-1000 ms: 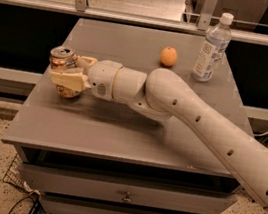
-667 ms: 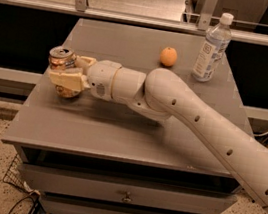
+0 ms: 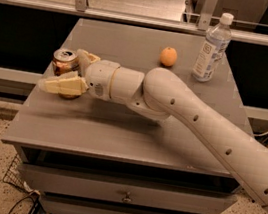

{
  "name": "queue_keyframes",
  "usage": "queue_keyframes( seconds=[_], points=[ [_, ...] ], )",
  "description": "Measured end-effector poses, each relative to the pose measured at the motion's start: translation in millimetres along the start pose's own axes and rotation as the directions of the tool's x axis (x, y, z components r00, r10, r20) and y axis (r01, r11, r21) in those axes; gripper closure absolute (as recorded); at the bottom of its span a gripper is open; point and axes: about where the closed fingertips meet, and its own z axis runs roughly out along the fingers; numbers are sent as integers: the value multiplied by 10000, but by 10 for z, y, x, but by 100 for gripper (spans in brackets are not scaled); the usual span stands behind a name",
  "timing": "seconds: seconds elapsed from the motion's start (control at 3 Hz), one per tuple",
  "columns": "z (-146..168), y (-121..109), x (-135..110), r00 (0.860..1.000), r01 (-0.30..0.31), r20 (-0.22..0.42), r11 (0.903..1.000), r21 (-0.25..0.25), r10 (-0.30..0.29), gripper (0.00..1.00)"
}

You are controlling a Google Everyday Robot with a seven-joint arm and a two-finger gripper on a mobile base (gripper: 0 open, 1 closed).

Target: Place orange can upright

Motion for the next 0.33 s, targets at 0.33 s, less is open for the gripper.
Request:
queue_keyframes(
  seconds=[0.33],
  points=[
    [0, 0, 0, 10000, 0, 0, 10000, 0, 0, 0]
  ],
)
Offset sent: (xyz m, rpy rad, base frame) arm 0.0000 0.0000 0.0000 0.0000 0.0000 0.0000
